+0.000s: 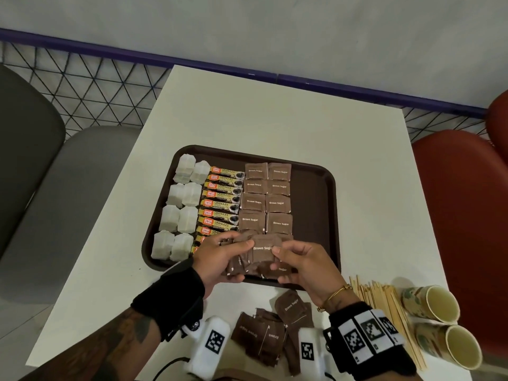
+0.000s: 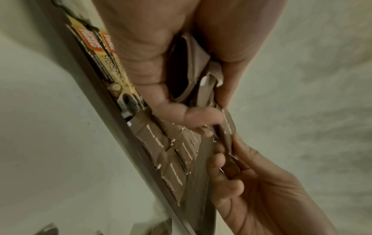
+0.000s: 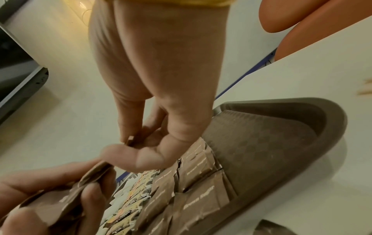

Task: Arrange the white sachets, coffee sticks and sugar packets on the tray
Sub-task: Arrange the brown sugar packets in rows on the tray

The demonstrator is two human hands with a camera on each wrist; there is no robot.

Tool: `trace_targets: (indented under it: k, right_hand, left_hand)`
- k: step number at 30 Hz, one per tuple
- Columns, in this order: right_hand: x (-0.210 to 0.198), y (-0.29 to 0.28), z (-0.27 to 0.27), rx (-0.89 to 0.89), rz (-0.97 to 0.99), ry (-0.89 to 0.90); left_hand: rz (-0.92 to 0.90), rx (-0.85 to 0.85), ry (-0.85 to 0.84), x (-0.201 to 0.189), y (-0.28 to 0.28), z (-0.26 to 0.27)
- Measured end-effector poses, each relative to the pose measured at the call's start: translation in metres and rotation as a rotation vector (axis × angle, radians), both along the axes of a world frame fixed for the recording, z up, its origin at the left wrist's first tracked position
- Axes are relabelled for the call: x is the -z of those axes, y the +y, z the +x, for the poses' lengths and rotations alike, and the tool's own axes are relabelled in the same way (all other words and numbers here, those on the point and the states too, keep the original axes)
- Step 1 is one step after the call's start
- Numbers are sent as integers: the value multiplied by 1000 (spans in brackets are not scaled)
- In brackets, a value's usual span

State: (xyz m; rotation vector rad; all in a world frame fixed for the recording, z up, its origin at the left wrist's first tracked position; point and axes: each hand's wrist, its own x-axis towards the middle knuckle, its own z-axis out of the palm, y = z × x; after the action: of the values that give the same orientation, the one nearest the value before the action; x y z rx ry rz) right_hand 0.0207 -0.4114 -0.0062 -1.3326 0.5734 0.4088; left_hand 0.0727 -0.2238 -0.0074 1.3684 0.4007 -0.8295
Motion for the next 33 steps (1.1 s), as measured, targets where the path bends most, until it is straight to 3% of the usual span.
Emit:
trace_targets:
  k: [9, 15, 21, 28, 33]
  right_hand:
    - [18, -13, 4, -12, -160, -6]
    - [28, -48, 36, 106, -441, 10]
    - [43, -48, 65, 64, -550, 12]
    - [51, -37, 65, 26, -813, -44]
    - [28, -30, 55, 87, -767, -138]
  left_hand:
    - [92, -12, -28, 6, 8, -5]
    - [71, -127, -33, 10, 20, -3]
    - [49, -180, -72, 8, 20, -1]
    - [54, -211, -78, 9, 20, -1]
    - [26, -195, -75, 5, 14, 3]
